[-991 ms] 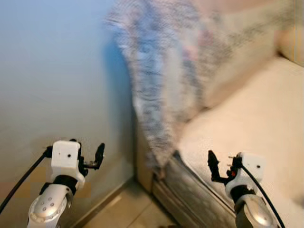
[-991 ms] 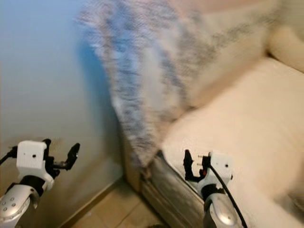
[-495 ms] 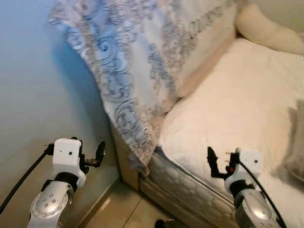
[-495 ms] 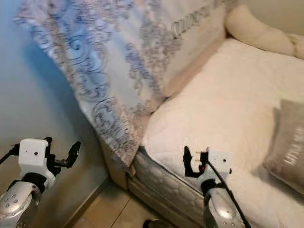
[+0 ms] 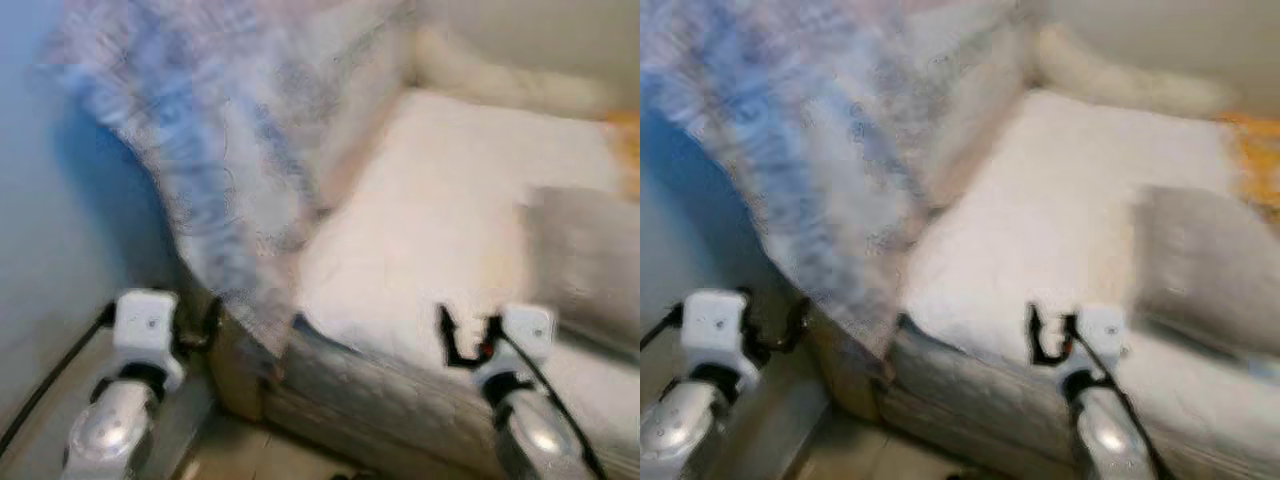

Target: Clean up the room

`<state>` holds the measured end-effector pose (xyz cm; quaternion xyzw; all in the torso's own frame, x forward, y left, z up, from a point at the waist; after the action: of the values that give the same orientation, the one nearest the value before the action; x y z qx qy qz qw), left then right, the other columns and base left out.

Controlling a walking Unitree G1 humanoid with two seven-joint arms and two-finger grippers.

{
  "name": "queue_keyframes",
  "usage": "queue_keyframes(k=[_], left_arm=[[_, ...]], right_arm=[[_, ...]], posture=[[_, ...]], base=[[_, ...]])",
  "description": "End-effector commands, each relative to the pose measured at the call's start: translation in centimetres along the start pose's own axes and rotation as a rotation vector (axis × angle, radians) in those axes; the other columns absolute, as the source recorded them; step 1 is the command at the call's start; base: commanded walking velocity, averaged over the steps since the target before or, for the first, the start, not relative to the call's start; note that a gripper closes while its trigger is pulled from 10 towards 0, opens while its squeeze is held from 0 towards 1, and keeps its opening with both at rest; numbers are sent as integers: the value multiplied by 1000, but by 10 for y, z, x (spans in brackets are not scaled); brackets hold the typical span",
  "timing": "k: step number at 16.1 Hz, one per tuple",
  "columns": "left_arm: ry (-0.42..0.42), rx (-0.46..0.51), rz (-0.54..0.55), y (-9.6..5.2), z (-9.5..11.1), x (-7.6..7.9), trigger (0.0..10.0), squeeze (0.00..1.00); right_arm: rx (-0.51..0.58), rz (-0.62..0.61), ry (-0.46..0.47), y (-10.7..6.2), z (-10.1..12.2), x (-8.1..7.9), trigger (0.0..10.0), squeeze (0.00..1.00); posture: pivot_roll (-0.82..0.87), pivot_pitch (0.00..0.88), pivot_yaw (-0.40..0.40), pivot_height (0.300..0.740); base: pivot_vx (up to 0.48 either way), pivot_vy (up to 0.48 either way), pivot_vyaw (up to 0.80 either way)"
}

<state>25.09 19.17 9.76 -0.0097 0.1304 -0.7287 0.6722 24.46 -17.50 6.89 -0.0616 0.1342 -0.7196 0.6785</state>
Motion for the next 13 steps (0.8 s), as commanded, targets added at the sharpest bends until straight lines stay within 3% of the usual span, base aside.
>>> queue_keyframes(k=[1, 7, 13], left_arm=[[-22, 27, -53, 1, 4, 13, 10000, 0], [33, 51, -66, 5, 9, 17, 10000, 0], [1, 39, -20, 10, 8, 13, 10000, 0]], right_arm=[[23, -12, -15, 3, 9, 6, 10000, 0], [31, 0, -24, 5, 12, 4, 10000, 0], [48, 53, -58, 7, 13, -4, 10000, 0]], posture=[[51, 0, -27, 740], [48, 0, -37, 740], [41, 0, -31, 740]], base=[[0, 0, -800], [0, 0, -800], [0, -387, 0]])
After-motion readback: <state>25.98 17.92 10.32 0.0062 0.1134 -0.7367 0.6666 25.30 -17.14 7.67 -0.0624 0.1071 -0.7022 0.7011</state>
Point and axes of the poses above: a point about 5 cm out from each wrist's last joint towards the gripper, its own y axis pointing out of the wrist towards the gripper, its own z axis along the axis of the wrist's last joint, x = y × z, the point moved 5 cm from there along y, pointing out of the wrist towards the gripper, and after that the axes turned 3 degrees about y, right-handed, at the moved point
